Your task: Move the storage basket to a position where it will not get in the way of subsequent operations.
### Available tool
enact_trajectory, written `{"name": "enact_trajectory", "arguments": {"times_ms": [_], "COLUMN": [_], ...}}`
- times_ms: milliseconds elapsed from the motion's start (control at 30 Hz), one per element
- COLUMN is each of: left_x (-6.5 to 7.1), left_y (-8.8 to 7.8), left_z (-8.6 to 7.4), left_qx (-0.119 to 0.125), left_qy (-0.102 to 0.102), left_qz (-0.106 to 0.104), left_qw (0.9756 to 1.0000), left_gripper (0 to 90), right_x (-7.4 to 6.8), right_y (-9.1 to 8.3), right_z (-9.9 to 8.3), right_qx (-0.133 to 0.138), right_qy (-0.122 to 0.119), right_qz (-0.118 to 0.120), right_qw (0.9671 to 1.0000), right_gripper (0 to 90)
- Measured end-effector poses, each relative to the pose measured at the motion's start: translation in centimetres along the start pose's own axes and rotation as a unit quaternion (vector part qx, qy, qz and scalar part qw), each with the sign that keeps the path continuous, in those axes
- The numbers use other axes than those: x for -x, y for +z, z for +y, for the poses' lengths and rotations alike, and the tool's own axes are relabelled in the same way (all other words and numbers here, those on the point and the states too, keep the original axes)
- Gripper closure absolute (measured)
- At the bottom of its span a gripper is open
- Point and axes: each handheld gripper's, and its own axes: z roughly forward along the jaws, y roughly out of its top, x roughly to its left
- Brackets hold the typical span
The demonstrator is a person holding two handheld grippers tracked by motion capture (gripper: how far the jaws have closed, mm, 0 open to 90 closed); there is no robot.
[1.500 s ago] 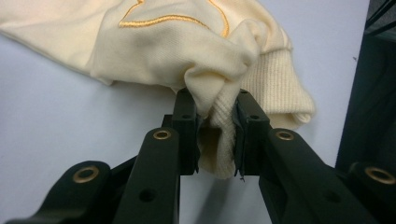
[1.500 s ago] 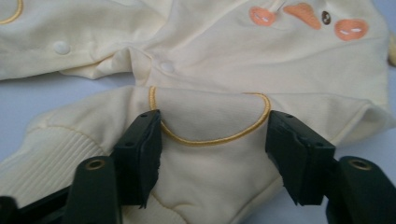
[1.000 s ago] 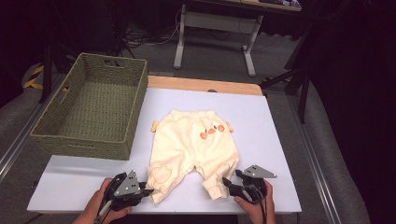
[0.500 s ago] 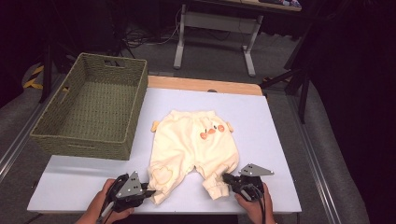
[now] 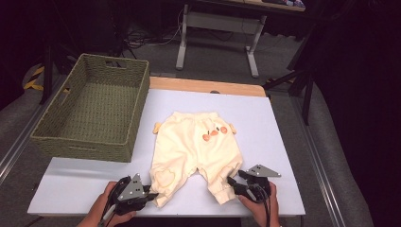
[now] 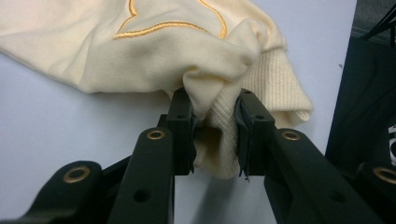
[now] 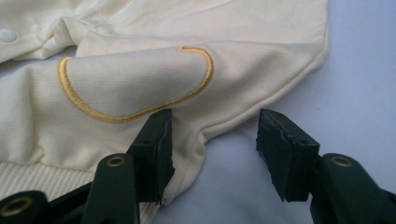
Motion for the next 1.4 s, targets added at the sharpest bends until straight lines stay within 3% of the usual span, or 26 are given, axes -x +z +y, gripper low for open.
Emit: {"name": "enact_trajectory", "arguments": {"times_ms": [133, 233, 267, 333, 500, 633, 767, 867, 1000, 1067, 1200, 1267, 1367, 1400], "left_x": [0.0, 0.0, 0.0, -0.1, -0.1, -0.1, -0.3, -0.3, 0.3, 0.8, 1.3, 1.4, 1.3, 1.2], "left_y": [0.0, 0.0, 0.0, 0.0, 0.0, 0.0, -0.1, 0.1, 0.5, 0.7, 0.4, -0.7, -1.2, -1.5], "left_z": [0.0, 0.0, 0.0, 0.0, 0.0, 0.0, 0.0, 0.1, 0.7, 1.0, 1.3, 1.5, 1.6, 1.5], "left_qx": [0.001, 0.001, 0.001, 0.001, 0.001, 0.003, 0.006, 0.009, 0.027, 0.021, 0.031, 0.062, 0.078, 0.086], "left_qy": [0.001, 0.0, 0.0, -0.004, -0.002, -0.003, -0.017, -0.023, -0.016, -0.001, 0.007, -0.002, -0.004, -0.006], "left_qz": [0.002, 0.0, 0.0, -0.006, -0.005, 0.001, 0.0, 0.002, -0.002, -0.001, 0.003, 0.026, 0.03, 0.042], "left_qw": [1.0, 1.0, 1.0, 1.0, 1.0, 1.0, 0.9998, 0.9997, 0.9995, 0.9998, 0.9995, 0.9977, 0.9965, 0.9954], "left_gripper": [70.0, 70.0, 69.8, 69.4, 69.6, 72.0, 74.0, 74.4, 75.0, 74.6, 72.7, 70.3, 70.3, 70.3], "right_x": [-0.3, -0.7, -0.7, -0.9, -0.5, -0.3, 0.2, 1.1, 1.4, 1.6, 1.7, 1.6, 1.6, 1.6], "right_y": [0.3, 0.5, 0.5, 0.7, 0.5, -0.3, -1.2, -2.6, -4.0, -4.3, -4.3, -4.1, -4.0, -3.9], "right_z": [0.2, 0.5, 0.5, 0.5, 0.4, 0.3, 0.0, -0.2, -0.3, -0.3, -0.5, -0.4, -0.5, -0.5], "right_qx": [-0.006, -0.007, -0.007, -0.002, 0.0, -0.001, 0.007, 0.024, 0.034, 0.034, 0.033, 0.034, 0.035, 0.034], "right_qy": [-0.011, -0.015, -0.015, -0.009, 0.0, -0.015, -0.013, -0.004, -0.003, -0.002, 0.003, -0.003, 0.002, 0.002], "right_qz": [-0.011, -0.01, -0.01, 0.006, 0.015, -0.005, -0.024, -0.051, -0.081, -0.09, -0.092, -0.098, -0.094, -0.089], "right_qw": [0.9999, 0.9998, 0.9998, 0.9999, 0.9999, 0.9999, 0.9996, 0.9984, 0.9961, 0.9954, 0.9952, 0.9946, 0.995, 0.9955], "right_gripper": [47.5, 63.0, 63.0, 77.0, 87.5, 87.8, 87.8, 87.9, 87.8, 87.5, 84.5, 78.0, 75.1, 74.6]}}
